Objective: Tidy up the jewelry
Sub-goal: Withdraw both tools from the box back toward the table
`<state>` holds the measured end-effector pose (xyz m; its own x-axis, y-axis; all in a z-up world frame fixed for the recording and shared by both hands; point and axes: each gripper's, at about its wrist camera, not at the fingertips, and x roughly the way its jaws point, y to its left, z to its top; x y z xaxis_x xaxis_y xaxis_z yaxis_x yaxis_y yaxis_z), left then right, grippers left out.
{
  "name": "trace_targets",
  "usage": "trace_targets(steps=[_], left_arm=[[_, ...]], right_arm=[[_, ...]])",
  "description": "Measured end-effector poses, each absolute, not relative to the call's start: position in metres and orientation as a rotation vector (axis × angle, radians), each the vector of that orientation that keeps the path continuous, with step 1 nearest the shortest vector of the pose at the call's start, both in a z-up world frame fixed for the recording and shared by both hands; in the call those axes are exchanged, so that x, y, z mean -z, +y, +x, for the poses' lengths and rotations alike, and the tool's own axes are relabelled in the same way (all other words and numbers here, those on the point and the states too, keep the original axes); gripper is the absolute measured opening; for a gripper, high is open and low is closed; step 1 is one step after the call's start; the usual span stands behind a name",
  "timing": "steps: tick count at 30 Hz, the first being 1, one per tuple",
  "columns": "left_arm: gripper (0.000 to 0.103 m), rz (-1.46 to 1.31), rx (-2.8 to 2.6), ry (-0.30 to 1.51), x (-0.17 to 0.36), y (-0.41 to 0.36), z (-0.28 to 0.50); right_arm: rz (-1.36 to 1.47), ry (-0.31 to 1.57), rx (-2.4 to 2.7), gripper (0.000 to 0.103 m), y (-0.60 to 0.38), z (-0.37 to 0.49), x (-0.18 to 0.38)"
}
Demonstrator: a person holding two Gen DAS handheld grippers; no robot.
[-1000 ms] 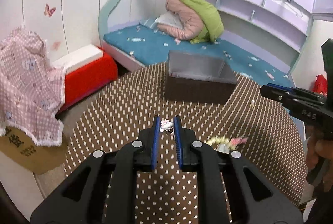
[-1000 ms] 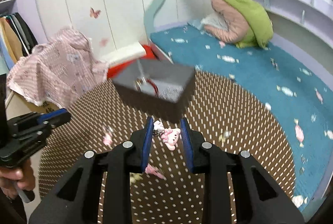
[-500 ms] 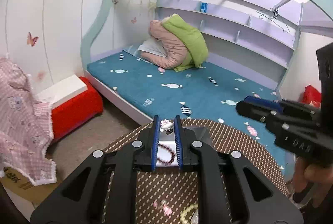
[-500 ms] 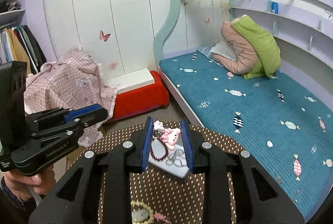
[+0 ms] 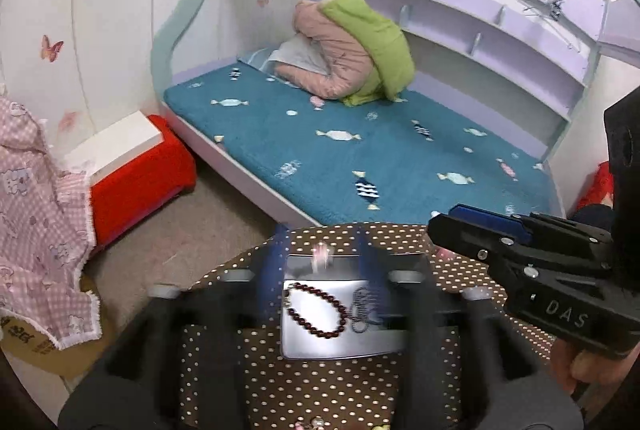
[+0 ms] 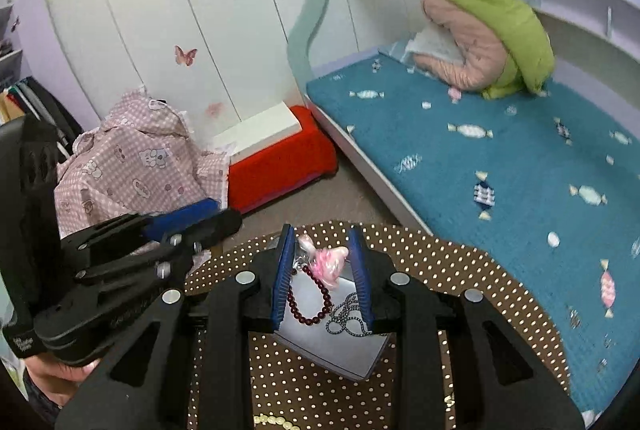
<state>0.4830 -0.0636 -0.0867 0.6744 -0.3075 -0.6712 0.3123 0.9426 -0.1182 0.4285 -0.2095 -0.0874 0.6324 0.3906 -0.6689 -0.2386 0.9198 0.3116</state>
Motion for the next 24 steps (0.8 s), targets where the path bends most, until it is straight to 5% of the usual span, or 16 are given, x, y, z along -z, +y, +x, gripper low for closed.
trace_targets(steps=[2, 6, 9, 24], left_arm=[[0.073, 0.015, 0.326, 0.732, 0.088, -0.060, 0.480], [0.089, 0.013, 0.285, 0.700, 0.085, -0.045, 0.467], [0.092, 0.010, 0.264, 0.671, 0.078, -0.037, 0.453], [0.097, 0.051, 0.200, 0.443, 0.018, -0.023, 0.319]], right_arm=[[0.218, 0.818, -0.355, 0.030, -0.211, 0.429, 0.090], [0.249, 0.803, -0.311, 0.073, -0.219, 0.423, 0.089], [0.272, 0.769, -0.288, 0.096, -0.225, 0.412, 0.084], [0.182, 0.579, -0.218, 0.096, -0.230, 0.310, 0.026]])
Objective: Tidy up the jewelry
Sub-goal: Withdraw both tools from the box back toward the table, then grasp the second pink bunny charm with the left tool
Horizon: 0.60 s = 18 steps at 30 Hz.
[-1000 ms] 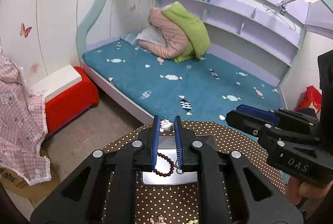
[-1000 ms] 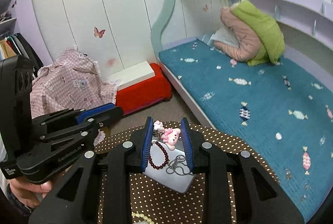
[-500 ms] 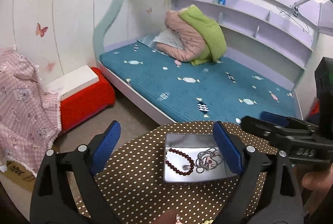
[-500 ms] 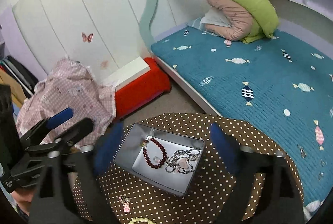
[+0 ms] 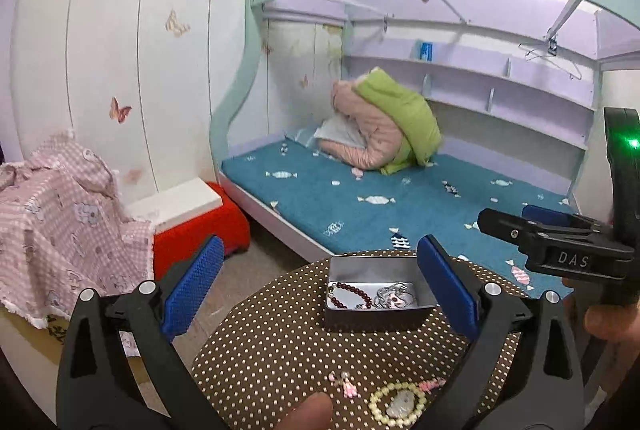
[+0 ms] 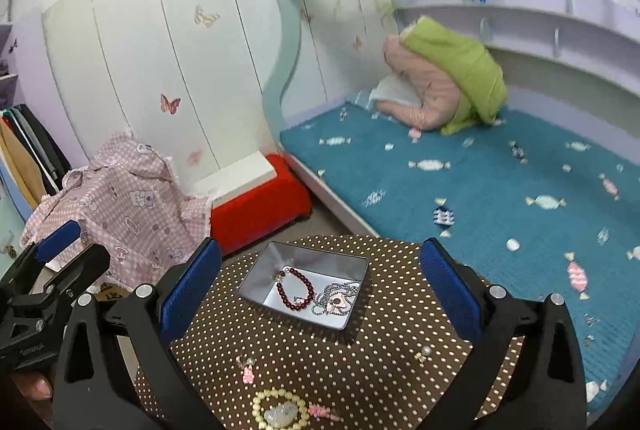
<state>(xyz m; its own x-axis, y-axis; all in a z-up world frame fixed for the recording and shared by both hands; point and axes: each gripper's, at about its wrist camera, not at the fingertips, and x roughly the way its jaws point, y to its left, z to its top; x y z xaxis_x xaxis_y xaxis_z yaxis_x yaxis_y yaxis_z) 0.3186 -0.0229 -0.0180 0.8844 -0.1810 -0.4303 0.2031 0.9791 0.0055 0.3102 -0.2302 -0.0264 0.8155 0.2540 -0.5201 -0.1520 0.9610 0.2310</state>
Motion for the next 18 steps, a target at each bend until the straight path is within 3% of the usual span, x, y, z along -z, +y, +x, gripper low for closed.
trace_targets(steps=[18], left_arm=[[0.097, -0.003, 0.144, 0.381, 0.008, -0.003, 0.217]], right_arm=[[0.117, 0.394, -0.128, 0.096, -0.225, 0.181, -0.003]])
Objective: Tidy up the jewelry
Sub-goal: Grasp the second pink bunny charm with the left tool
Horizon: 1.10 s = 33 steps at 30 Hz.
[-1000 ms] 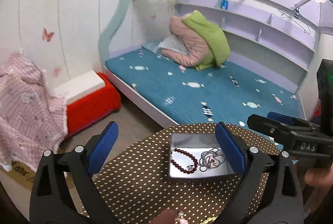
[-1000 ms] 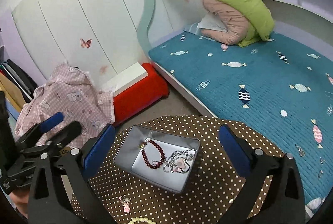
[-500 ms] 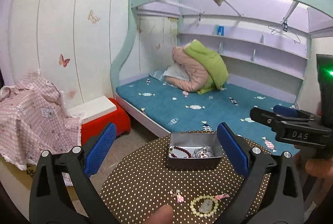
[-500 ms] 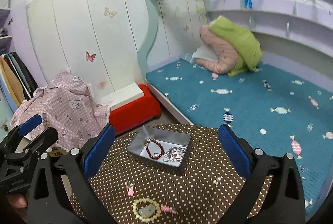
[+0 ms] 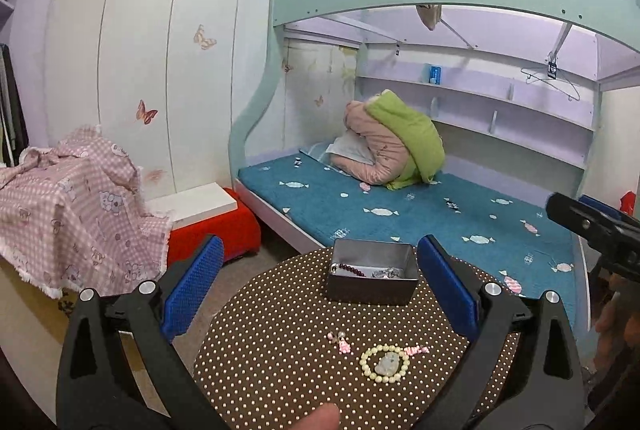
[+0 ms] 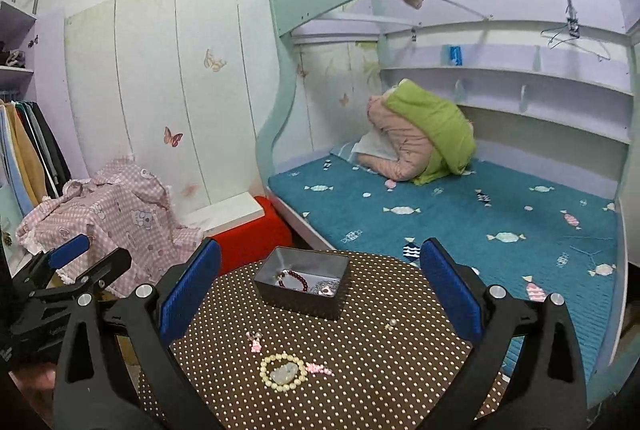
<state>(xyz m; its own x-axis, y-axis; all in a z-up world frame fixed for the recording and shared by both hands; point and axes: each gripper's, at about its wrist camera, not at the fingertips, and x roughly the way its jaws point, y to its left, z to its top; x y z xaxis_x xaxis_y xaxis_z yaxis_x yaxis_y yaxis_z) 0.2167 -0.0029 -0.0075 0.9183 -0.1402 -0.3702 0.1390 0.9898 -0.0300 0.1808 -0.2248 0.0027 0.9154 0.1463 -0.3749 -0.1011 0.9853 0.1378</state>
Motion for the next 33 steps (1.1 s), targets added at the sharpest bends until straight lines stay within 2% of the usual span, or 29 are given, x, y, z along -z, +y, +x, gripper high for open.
trace_targets(steps=[11, 21, 33], left_arm=[[0.097, -0.049, 0.121, 0.385, 0.018, 0.015, 0.179], [0.097, -0.042, 0.100, 0.431, 0.039, 0.020, 0.169], [0.097, -0.015, 0.090, 0.630, 0.120, 0.014, 0.226]], right_arm=[[0.051, 0.373, -0.074, 0.096, -0.203, 0.132, 0.014], [0.045, 0.450, -0.065, 0.096, -0.205, 0.138, 0.039], [0.035, 0.573, -0.053, 0.096, -0.206, 0.164, 0.077]])
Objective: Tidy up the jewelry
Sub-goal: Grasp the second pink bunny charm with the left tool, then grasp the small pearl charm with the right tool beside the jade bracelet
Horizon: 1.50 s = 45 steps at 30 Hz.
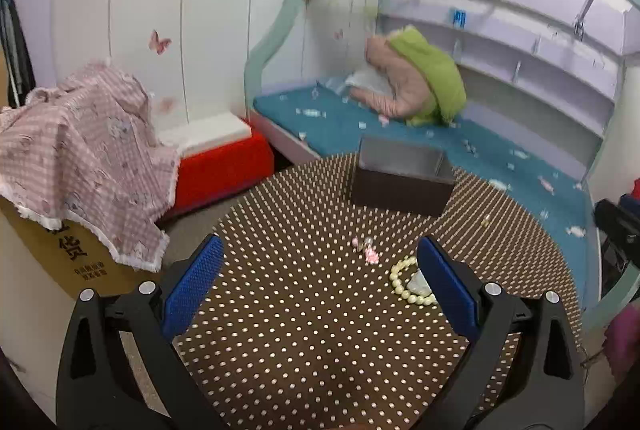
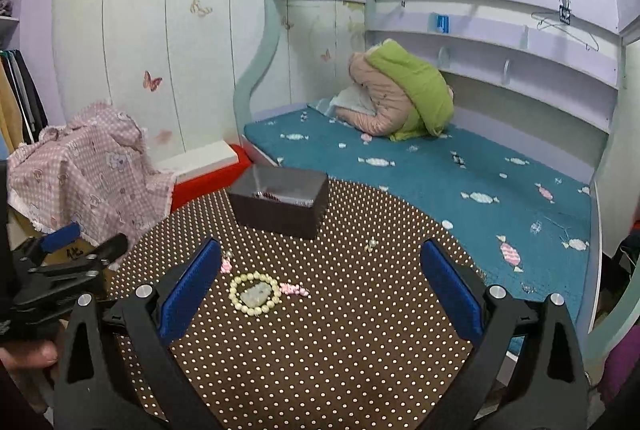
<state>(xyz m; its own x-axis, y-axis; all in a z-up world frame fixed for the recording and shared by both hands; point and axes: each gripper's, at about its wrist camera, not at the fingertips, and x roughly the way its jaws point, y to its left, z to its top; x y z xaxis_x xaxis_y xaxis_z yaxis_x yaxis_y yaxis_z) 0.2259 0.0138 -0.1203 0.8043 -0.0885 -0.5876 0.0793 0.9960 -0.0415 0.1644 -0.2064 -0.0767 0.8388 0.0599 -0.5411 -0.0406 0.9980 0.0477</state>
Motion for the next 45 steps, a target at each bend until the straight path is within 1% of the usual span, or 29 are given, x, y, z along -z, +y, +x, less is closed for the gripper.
trace_targets(steps=[6, 15, 17, 20, 22, 23, 25, 27, 35, 38, 45], left_arm=[[0.097, 0.015, 0.104, 0.763, 0.174, -0.003, 0.284], [0.095, 0.047, 0.110, 0.907, 0.233, -0.032, 0.351], [0.078, 0.047, 0.118, 0.936, 0.241, -0.034, 0.358], [0.069, 0.069, 0.137, 0.922, 0.243, -0.036, 0.359], [0.050, 0.069, 0.150, 0.915, 0.242, -0.033, 0.357], [0.046, 0.064, 0.158, 0.914, 0.241, -0.030, 0.356], [0.025, 0.041, 0.180, 0.917, 0.239, -0.025, 0.352], [0.017, 0.015, 0.205, 0.923, 0.238, -0.016, 0.348], [0.016, 0.005, 0.242, 0.906, 0.232, 0.008, 0.322], [0.016, -0.007, 0.254, 0.889, 0.224, 0.015, 0.315], [0.016, -0.013, 0.253, 0.841, 0.202, 0.027, 0.297]], right_arm=[[0.035, 0.654, -0.057, 0.096, -0.208, 0.186, 0.100], [0.058, 0.732, -0.054, 0.096, -0.221, 0.213, 0.124], [0.059, 0.743, -0.053, 0.096, -0.222, 0.217, 0.127], [0.065, 0.759, -0.064, 0.096, -0.223, 0.223, 0.131], [0.066, 0.767, -0.071, 0.096, -0.221, 0.227, 0.135], [0.066, 0.772, -0.079, 0.096, -0.219, 0.229, 0.136], [0.065, 0.779, -0.095, 0.096, -0.216, 0.233, 0.139], [0.063, 0.788, -0.113, 0.096, -0.211, 0.238, 0.142], [0.006, 0.826, -0.224, 0.096, -0.177, 0.268, 0.154], [-0.049, 0.854, -0.268, 0.096, -0.158, 0.283, 0.162], [-0.130, 0.878, -0.325, 0.096, -0.133, 0.285, 0.174]])
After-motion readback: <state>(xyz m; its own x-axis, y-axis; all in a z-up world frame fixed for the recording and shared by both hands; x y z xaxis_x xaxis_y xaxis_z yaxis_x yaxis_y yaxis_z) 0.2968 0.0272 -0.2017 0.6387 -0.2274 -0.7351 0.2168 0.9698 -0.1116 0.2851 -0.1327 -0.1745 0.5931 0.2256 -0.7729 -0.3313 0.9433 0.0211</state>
